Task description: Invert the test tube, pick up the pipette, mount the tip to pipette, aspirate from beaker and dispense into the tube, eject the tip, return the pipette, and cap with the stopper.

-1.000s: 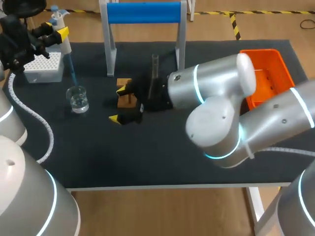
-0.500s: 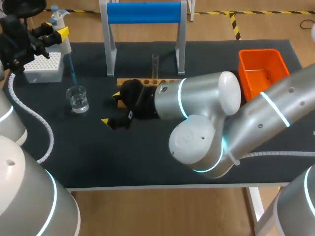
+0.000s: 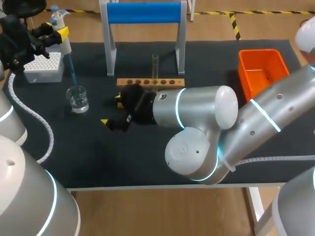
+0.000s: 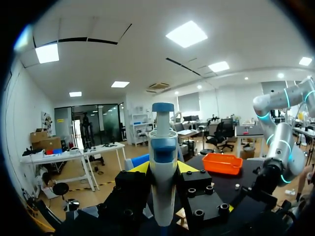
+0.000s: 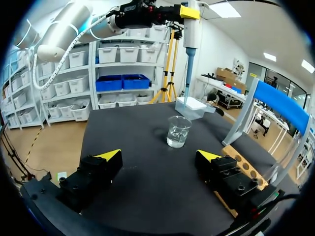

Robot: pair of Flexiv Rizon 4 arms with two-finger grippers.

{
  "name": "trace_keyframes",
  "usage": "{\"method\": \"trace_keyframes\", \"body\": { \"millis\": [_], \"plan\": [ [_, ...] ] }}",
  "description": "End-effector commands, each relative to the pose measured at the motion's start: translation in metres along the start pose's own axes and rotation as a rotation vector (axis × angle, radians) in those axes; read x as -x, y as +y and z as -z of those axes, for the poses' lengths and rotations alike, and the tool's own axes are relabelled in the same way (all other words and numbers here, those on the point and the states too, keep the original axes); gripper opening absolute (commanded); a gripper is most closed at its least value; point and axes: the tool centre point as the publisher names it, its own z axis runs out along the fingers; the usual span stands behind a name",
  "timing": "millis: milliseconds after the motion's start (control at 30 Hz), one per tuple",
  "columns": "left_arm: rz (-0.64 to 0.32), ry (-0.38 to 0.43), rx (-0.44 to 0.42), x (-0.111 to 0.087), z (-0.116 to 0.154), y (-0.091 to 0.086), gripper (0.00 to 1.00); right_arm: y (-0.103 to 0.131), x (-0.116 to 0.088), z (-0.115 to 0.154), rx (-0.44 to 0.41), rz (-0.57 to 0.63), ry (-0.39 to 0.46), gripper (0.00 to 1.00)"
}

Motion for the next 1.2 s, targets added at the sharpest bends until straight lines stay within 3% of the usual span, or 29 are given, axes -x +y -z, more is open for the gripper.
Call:
{"method": "trace_keyframes", "body": {
  "millis": [33, 1200],
  "plan": [
    [-0.001, -0.004, -0.003, -0.0009, -0.0009, 0.0005, 0.0, -0.0057, -0.0029, -0.0063, 0.029, 0.001, -0.004, 1.0],
    [-0.001, -0.004, -0.003, -0.0009, -0.0009, 0.0005, 0.0, -0.004, -0.0031, -0.0031, 0.027, -0.002, -0.018, 1.0]
  ]
}}
